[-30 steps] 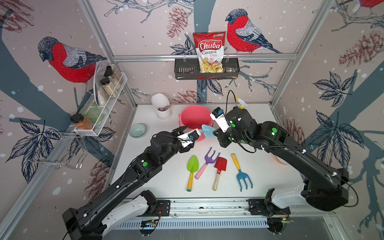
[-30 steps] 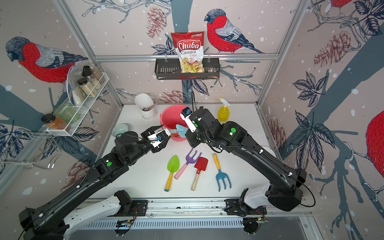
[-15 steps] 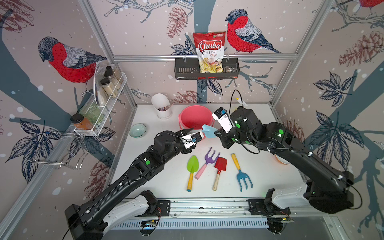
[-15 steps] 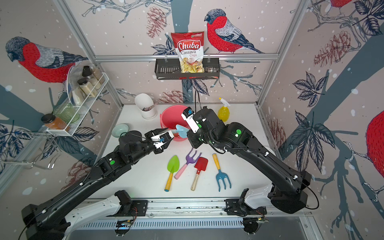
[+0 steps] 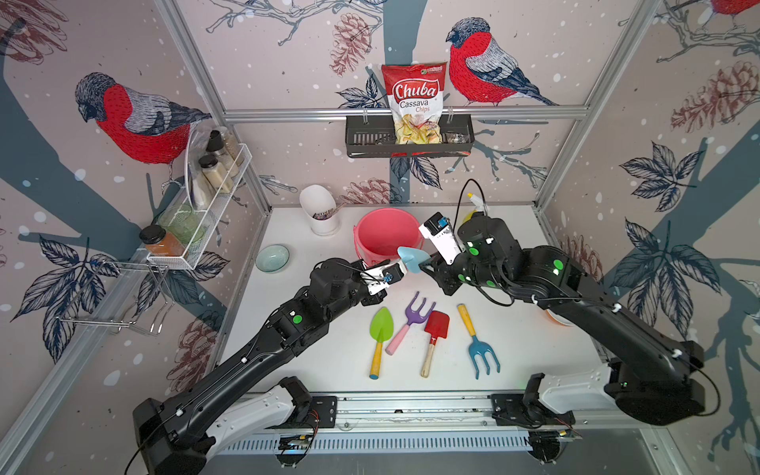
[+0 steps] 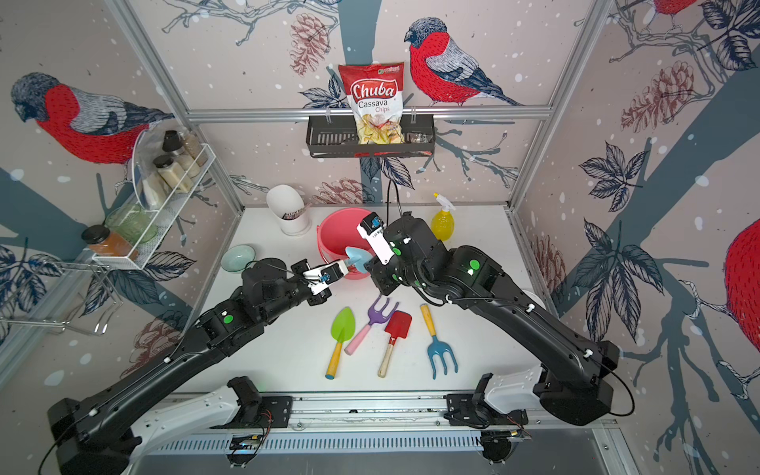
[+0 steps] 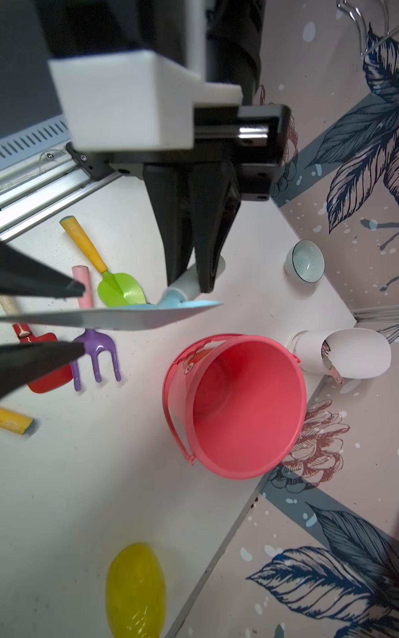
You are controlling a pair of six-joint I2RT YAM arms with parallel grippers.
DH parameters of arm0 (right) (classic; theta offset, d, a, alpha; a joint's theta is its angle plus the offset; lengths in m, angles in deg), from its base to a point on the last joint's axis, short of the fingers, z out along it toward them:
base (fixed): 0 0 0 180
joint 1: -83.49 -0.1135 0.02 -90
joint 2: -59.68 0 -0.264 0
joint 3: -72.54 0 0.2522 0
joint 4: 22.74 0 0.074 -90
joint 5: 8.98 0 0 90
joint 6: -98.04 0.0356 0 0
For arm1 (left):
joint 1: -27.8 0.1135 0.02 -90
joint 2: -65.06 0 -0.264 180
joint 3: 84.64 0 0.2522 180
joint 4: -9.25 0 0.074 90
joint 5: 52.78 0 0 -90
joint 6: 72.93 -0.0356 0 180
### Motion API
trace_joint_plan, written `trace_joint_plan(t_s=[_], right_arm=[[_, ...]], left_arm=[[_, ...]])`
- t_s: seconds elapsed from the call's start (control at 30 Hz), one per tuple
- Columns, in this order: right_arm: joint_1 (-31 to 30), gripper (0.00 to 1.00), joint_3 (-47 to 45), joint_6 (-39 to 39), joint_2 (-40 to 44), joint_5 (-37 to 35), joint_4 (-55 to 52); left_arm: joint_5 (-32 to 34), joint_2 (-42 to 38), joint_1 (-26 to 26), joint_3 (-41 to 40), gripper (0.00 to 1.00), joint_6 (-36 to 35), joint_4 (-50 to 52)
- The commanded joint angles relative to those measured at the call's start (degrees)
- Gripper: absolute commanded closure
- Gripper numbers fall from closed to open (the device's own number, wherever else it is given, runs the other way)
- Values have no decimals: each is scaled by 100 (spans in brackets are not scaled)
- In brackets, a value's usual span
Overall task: Organize the gardening tools
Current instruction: Pick up the gardening tool from the center of the board.
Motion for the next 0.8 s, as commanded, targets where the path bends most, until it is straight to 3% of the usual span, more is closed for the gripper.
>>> trace_joint_plan(t_s=[0.0,0.07,0.13,0.23,0.4,0.53,0.77], right_arm=[[22,30,-115,94,138,-96,403],[104,9,-237,182,269,-348,551],[272,0,-396,280,381,-472,786],[614,0,-797,491,875,-401,1241],[1003,0,-1445,742,1351,-169,1773],[1102,0,-1888,838,1439,-122,1991],[1278,0,-2536,1028,1475,91,2483]], left_arm=[[104,-21,4,-86,100,308,-635],[297,-60,4,-246,100,480,-951],[554,-104,17,-494,100,599,-1404],[617,-93,258,-864,100,995,-2161],[-9,13,1134,-1442,100,2158,-3835],[-529,612,1607,-1438,100,2828,-4909],[-1013,1883,1832,-1178,100,3626,-6270]])
